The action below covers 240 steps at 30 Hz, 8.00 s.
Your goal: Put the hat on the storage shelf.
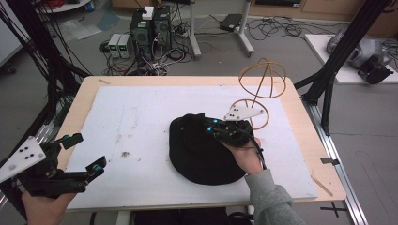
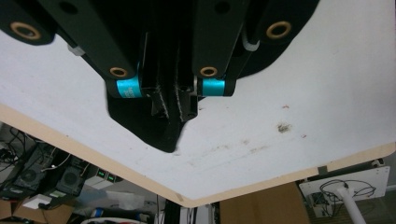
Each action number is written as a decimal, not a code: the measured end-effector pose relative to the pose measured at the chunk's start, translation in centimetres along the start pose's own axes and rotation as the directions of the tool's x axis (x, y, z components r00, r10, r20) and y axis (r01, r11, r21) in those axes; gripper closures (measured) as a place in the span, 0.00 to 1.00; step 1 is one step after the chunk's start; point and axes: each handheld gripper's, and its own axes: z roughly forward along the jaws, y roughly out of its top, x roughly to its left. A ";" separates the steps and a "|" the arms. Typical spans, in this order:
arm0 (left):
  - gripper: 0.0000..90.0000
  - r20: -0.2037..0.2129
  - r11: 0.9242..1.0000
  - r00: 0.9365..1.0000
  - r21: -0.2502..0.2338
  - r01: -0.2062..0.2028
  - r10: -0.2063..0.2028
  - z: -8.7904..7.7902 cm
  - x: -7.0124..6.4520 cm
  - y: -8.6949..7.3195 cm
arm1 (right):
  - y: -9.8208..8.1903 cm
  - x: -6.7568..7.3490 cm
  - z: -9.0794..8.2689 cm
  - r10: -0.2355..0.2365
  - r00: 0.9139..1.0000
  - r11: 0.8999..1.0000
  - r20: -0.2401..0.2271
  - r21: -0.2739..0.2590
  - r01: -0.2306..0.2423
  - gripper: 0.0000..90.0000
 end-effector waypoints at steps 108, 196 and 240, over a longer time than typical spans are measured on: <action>0.02 0.024 1.000 1.000 0.005 -0.001 0.001 1.2 0.3 0.2 | 23.1 -11.3 -15.1 -0.076 0.984 0.985 0.161 -0.140 0.099 0.99; 0.02 0.015 0.999 1.000 0.032 0.005 -0.006 2.1 0.3 -0.6 | 12.2 -22.8 -9.4 0.209 0.947 0.977 0.242 -0.091 -0.193 0.98; 0.02 0.025 0.999 1.000 0.034 -0.007 0.007 2.4 -0.2 -0.5 | 12.2 -22.0 -10.9 0.251 0.936 0.961 0.248 -0.184 -0.209 0.10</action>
